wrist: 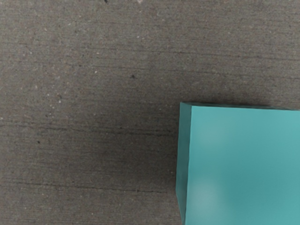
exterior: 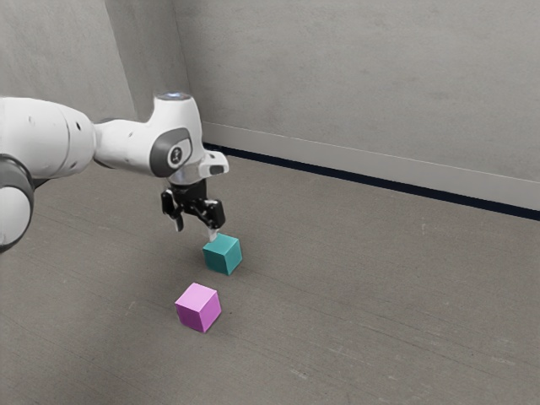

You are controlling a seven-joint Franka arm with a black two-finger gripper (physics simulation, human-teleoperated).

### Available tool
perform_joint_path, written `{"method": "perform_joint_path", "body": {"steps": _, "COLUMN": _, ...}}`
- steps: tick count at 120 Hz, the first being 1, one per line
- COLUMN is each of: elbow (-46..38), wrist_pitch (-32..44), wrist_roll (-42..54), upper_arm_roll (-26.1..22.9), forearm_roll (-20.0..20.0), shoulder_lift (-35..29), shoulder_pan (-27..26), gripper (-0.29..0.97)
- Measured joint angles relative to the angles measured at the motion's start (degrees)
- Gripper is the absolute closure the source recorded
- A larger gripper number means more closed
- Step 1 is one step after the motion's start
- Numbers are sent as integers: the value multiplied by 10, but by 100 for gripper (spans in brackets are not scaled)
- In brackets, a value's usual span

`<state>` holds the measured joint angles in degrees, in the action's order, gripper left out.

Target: Pick up the blue block with one arm, and put the blue block on the pink block with one arm

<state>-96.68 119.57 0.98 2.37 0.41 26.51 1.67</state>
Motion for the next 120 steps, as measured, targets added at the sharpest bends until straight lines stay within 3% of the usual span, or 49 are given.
{"method": "perform_joint_path", "body": {"steps": 120, "elbow": 72, "wrist_pitch": 9, "wrist_roll": -23, "upper_arm_roll": -26, "forearm_roll": -15, "shoulder_lift": 104, "shoulder_pan": -18, "gripper": 0}}
